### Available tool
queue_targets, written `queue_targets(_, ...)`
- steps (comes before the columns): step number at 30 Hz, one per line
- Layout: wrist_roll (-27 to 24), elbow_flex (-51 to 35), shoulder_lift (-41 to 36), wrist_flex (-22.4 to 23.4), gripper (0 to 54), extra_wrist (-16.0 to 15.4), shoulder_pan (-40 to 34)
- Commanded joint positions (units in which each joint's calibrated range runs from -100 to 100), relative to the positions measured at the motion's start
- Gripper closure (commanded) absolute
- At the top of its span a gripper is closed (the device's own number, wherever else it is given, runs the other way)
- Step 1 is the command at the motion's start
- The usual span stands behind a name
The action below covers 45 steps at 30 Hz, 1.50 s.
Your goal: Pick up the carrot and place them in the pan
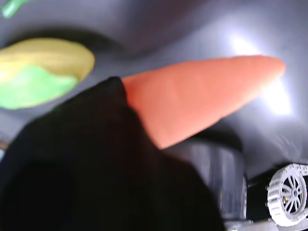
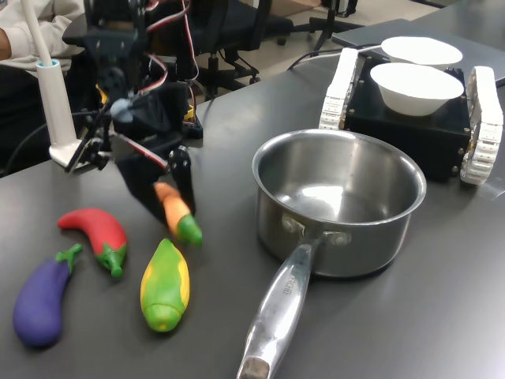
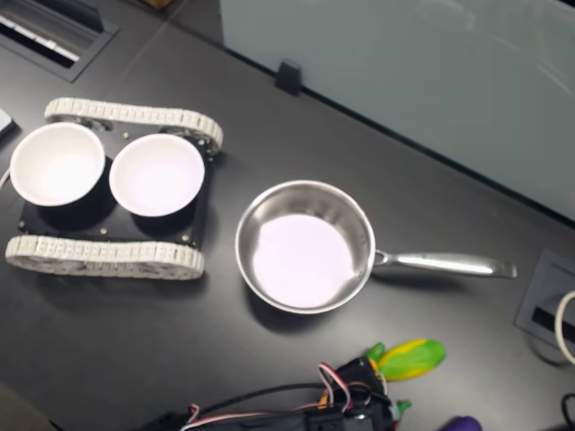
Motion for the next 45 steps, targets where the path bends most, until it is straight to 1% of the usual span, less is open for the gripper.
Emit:
queue_targets(1,-4.69,-2.71,-8.49,2.14,53.2,-4.60,1.03)
queue_targets(5,-8.55,-4.80,-11.70,2.22,53.2,-7.46,1.83)
queue_targets(7,-10.06,-5.71,-13.30,2.14,53.2,-9.39,2.87)
queue_targets(11,-13.53,-8.26,-15.49,1.97,53.2,-11.66,3.90)
queue_targets(17,-20.56,-11.26,-19.37,0.09,53.2,-15.52,4.93)
queue_targets(19,-21.98,-12.07,-20.39,0.09,53.2,-16.20,4.70)
queue_targets(26,-27.16,-13.35,-23.76,0.09,53.3,-16.78,1.95)
queue_targets(30,-30.57,-13.80,-25.62,-0.42,53.3,-16.78,-0.34)
queue_targets(36,-34.19,-11.71,-29.07,-1.87,53.3,-16.36,-5.85)
queue_targets(39,-37.46,-11.17,-30.68,-2.64,53.3,-14.01,-11.24)
queue_targets(43,-41.56,-11.44,-32.62,-3.15,53.3,-7.54,-20.76)
queue_targets(44,-41.90,-11.07,-33.38,-3.06,53.3,-6.53,-22.82)
queue_targets(45,-42.25,-10.53,-34.05,-3.06,53.3,-6.20,-23.97)
